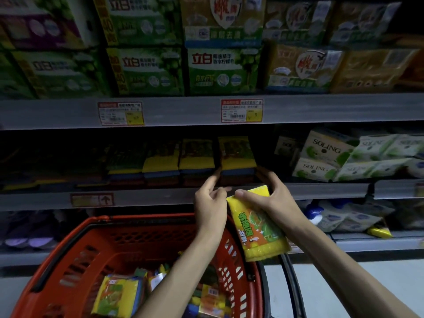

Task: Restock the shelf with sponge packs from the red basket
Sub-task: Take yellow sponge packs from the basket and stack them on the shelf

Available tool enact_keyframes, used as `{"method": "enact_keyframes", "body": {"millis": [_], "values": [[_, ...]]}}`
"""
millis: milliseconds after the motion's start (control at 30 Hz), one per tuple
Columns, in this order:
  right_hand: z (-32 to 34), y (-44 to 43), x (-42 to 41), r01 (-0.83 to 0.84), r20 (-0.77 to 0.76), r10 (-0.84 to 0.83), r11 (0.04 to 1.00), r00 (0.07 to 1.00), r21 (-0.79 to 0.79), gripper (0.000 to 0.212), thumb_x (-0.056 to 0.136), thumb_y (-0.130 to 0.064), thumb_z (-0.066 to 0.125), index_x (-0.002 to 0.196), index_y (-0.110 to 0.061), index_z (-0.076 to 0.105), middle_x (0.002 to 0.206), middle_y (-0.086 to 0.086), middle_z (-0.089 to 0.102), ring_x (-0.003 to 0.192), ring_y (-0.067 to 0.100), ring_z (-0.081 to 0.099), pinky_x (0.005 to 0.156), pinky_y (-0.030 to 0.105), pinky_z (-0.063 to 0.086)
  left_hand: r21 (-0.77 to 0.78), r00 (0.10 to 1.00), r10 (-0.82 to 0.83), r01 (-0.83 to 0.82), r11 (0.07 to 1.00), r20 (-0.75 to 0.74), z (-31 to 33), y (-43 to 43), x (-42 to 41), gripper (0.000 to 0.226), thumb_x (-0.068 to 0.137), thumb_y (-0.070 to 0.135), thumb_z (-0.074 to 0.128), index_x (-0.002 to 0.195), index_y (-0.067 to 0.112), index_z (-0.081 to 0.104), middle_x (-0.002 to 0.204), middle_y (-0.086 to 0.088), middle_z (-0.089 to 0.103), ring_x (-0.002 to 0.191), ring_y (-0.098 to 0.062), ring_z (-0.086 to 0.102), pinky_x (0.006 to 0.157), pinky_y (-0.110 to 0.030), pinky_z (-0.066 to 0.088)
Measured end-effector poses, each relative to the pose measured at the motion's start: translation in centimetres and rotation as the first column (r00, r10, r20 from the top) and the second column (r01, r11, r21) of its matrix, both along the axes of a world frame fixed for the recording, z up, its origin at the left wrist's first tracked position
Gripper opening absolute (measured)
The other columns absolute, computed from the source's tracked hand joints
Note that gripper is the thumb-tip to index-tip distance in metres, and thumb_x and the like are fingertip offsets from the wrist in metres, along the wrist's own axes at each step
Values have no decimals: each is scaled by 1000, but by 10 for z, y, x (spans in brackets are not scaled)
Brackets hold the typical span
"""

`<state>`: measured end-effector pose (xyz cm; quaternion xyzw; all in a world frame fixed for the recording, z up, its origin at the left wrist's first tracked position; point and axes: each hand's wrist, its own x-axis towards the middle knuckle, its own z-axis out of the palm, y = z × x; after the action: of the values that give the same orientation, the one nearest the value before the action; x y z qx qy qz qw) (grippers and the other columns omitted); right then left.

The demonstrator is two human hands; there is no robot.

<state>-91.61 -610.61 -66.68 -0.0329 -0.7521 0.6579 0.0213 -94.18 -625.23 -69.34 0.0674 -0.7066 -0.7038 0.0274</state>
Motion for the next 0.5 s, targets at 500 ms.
{"method": "enact_keyframes", "body": {"millis": [500], "values": [[12, 0, 0, -39, 64, 46, 994, 997, -105, 58, 70, -36, 86, 118, -43, 54, 98, -10, 78, 82, 17, 78, 63, 22, 58, 46, 1000, 11, -11, 999, -2, 8, -4, 4, 42, 105, 8, 50, 146, 15, 54, 90, 18, 70, 95, -12, 75, 82, -28, 62]]}}
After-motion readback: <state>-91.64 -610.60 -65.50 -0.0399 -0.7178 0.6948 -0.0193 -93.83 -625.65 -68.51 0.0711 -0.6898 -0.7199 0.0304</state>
